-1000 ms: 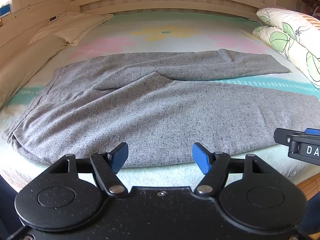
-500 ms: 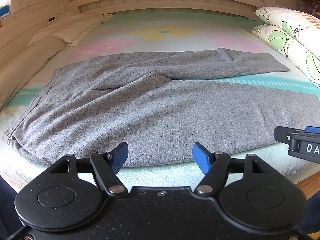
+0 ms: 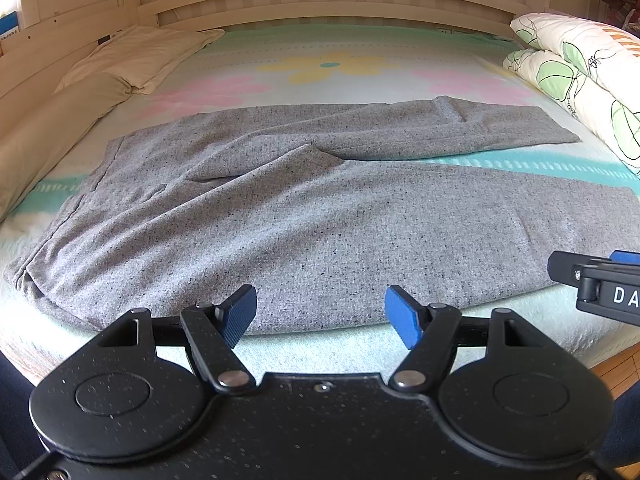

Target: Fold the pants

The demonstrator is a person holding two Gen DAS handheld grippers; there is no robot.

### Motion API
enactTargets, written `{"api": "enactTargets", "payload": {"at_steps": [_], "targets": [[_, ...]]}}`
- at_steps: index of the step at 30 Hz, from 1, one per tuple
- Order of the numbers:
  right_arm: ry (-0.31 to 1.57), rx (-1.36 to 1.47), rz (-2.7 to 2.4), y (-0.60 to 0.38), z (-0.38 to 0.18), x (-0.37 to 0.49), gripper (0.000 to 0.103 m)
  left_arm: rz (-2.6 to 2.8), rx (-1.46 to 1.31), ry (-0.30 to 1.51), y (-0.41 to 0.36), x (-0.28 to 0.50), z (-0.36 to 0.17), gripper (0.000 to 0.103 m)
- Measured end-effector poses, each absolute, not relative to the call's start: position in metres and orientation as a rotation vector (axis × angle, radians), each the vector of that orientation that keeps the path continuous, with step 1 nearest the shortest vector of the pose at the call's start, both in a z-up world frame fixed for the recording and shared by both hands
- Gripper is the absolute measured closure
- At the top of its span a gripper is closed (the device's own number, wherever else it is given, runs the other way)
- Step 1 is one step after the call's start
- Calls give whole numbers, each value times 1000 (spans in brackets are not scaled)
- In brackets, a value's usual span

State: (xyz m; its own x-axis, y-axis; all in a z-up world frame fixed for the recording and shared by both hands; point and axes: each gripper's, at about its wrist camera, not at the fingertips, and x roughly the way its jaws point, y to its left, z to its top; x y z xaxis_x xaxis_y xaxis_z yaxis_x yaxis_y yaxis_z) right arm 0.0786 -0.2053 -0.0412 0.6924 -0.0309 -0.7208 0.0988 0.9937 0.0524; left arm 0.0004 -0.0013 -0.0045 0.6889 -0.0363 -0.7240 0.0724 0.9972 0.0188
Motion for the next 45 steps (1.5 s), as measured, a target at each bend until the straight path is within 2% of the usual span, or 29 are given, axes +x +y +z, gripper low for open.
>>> {"api": "enactTargets", "payload": {"at_steps": [21, 35, 45], "targets": [[802, 75, -59, -201, -39, 79, 36, -62, 48, 809, -1, 0, -5, 31], [641, -28, -167, -189, -33, 71, 36, -57, 60, 806, 0, 0, -6, 31], [690, -47, -137, -194, -31, 82, 36, -55, 75, 811, 1, 2, -4, 31]]}}
